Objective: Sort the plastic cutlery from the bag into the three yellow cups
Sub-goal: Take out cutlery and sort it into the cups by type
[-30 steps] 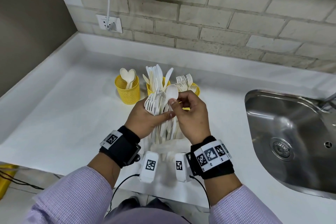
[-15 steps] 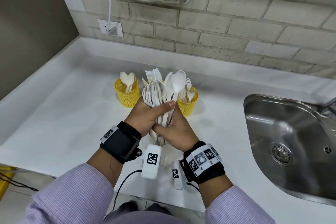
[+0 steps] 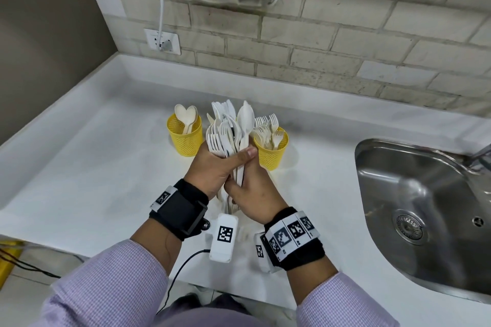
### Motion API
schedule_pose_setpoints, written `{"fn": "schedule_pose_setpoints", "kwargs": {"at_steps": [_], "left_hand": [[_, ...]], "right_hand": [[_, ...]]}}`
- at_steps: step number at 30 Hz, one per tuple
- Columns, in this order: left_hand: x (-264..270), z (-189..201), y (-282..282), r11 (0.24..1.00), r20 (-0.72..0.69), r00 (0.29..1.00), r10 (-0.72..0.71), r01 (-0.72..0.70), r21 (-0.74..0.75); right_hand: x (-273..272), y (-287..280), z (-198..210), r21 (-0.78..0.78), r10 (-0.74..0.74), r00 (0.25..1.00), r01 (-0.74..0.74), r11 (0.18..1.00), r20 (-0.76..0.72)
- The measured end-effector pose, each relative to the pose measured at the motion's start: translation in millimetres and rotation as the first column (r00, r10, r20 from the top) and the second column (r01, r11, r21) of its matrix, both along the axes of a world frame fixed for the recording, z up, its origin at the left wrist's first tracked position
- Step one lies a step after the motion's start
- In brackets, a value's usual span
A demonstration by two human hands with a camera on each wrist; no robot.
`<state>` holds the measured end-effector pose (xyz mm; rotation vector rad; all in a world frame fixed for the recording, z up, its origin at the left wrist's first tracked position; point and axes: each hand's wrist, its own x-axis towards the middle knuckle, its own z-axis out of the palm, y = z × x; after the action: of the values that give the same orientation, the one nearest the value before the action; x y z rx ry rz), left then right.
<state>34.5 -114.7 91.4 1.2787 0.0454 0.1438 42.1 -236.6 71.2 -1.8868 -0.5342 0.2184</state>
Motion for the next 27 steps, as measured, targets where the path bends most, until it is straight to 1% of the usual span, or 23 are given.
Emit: {"fn": "schedule_pose_setpoints", "kwargs": {"at_steps": [2, 4, 7, 9, 12, 14, 16, 18, 21, 22, 23, 24, 25, 27], "left_hand": [[-0.4, -0.5, -1.6, 1.0, -0.011, 1.0, -0.005, 0.005, 0.01], [-0.6, -0.6, -2.4, 0.996, 0.005, 1.0, -0.031, 0.03, 0.08], [-1.0, 0.6, -4.7, 0.987, 0.015, 1.0, -0.026, 0.024, 0.159], [-1.7, 3.3, -8.3, 0.978, 0.036, 0.999, -0.013, 0.005, 0.21], [-1.7, 6.1, -11.7, 0.954, 0.066, 0.998, -0.004, -0.016, 0.299], [-2.3, 9.0, -11.6, 0.943, 0.075, 0.997, -0.004, -0.021, 0.333], [-2.8, 11.7, -7.8, 0.947, 0.051, 0.998, -0.025, 0.007, 0.322], [-4.3, 16.1, -0.9, 0.963, -0.002, 0.997, -0.078, 0.076, 0.26], [-4.9, 18.0, 7.3, 0.961, -0.055, 0.962, -0.269, 0.272, 0.056], [-4.0, 18.0, 8.2, 0.949, -0.069, 0.947, -0.314, 0.315, 0.002], [-3.3, 18.1, 8.2, 0.941, -0.077, 0.938, -0.339, 0.338, -0.018], [-2.8, 18.8, 7.1, 0.942, -0.077, 0.94, -0.333, 0.335, 0.007], [-2.6, 19.9, 5.2, 0.952, -0.071, 0.952, -0.298, 0.302, 0.054], [-2.2, 22.4, -0.5, 0.975, -0.042, 0.987, -0.158, 0.162, 0.155]], "right_hand": [[-0.1, -1.6, -1.7, 0.087, -0.026, 0.999, 0.028, 0.996, -0.021], [0.9, -2.6, -4.6, 0.146, -0.065, 0.997, 0.071, 0.987, -0.049], [2.2, 0.5, -11.5, 0.131, -0.118, 0.988, 0.131, 0.983, -0.102], [0.8, 4.3, -14.1, 0.13, -0.18, 0.977, 0.195, 0.972, -0.118], [-2.2, 8.7, -15.0, 0.135, -0.248, 0.962, 0.262, 0.956, -0.109], [-4.2, 8.9, -11.7, 0.142, -0.258, 0.961, 0.271, 0.952, -0.103], [-6.6, 6.0, -4.3, 0.157, -0.189, 0.969, 0.214, 0.964, -0.157], [-10.0, 0.8, 2.7, 0.192, -0.048, 0.977, 0.089, 0.977, -0.208], [-8.6, -5.7, 6.5, 0.262, 0.098, 0.949, -0.017, 0.965, -0.3], [-7.0, -7.0, 5.5, 0.297, 0.136, 0.933, -0.032, 0.954, -0.334], [-5.9, -7.6, 5.4, 0.342, 0.179, 0.909, -0.042, 0.939, -0.377], [-5.4, -7.5, 6.0, 0.376, 0.208, 0.889, -0.044, 0.926, -0.409], [-4.7, -7.3, 5.7, 0.426, 0.235, 0.872, -0.033, 0.904, -0.429], [-2.3, -7.0, 3.0, 0.489, 0.248, 0.858, 0.005, 0.872, -0.451]]}}
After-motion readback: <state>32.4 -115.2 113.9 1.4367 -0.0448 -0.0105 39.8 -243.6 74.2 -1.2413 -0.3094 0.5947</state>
